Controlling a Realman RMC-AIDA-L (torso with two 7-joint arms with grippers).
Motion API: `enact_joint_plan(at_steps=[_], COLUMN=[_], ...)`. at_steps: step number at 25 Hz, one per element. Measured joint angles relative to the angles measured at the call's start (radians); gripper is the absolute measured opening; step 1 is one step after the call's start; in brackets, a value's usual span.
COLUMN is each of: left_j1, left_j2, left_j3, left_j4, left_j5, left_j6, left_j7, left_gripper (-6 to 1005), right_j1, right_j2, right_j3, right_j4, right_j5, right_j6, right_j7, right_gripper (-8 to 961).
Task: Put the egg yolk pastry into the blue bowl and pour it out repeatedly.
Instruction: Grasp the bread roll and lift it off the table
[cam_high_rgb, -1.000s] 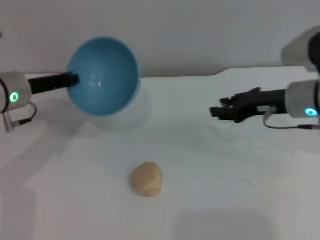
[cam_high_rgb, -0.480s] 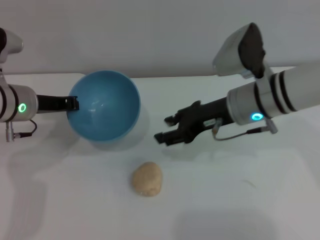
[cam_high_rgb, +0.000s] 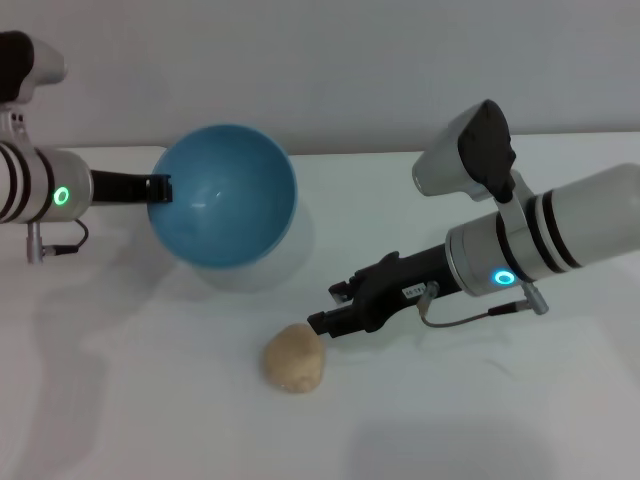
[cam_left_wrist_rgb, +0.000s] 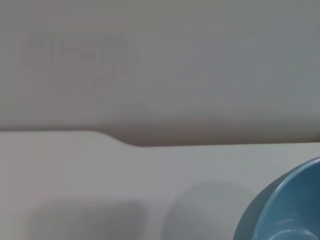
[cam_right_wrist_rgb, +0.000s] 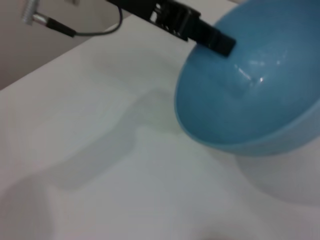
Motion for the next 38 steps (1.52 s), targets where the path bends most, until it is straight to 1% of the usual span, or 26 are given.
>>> enact_joint_plan(at_steps=[6, 8, 12, 18, 20, 24, 28, 31, 36, 38], left_j1=[-0.004, -0.004, -0.010, -0.013, -0.013, -0.012, -0.009, -0.005, 0.001, 0.003], left_j2=[0.000, 0.000, -0.001, -0.001, -0.001, -0.002, -0.001, 0.000, 0.001, 0.002], left_j3=[0.018, 0.022, 0.034, 0.038, 0.041, 0.049, 0.050, 0.050, 0.050, 0.050], left_j4=[-0.019, -0.019, -0.020, -0.021, -0.021, -0.021, -0.023, -0.026, -0.027, -0.027], left_j5=[0.003, 0.004, 0.004, 0.004, 0.004, 0.005, 0.004, 0.004, 0.004, 0.005], left_j6=[0.009, 0.011, 0.017, 0.021, 0.021, 0.021, 0.018, 0.016, 0.015, 0.013], left_j7=[-0.002, -0.002, -0.002, -0.003, -0.003, -0.003, 0.002, 0.006, 0.008, 0.008], left_gripper=[15, 15, 16, 17, 17, 17, 16, 16, 16, 16], right_j1=[-0.011, -0.006, 0.001, -0.003, -0.001, 0.002, 0.003, 0.002, -0.004, -0.005], right_j2=[0.002, 0.003, 0.004, 0.005, 0.006, 0.006, 0.007, 0.007, 0.009, 0.009], right_j3=[-0.008, -0.023, -0.107, -0.195, -0.241, -0.368, -0.461, -0.495, -0.509, -0.529], right_j4=[0.036, 0.063, 0.102, 0.107, 0.114, 0.121, 0.121, 0.121, 0.122, 0.116], right_j5=[0.030, 0.071, 0.177, 0.230, 0.267, 0.383, 0.465, 0.497, 0.503, 0.504], right_j6=[0.017, 0.034, 0.088, 0.124, 0.136, 0.191, 0.228, 0.256, 0.284, 0.299], right_j7=[0.000, 0.000, -0.005, 0.000, 0.001, 0.001, 0.002, 0.017, 0.039, 0.061], right_gripper=[537, 537, 537, 537, 537, 536, 536, 537, 537, 536])
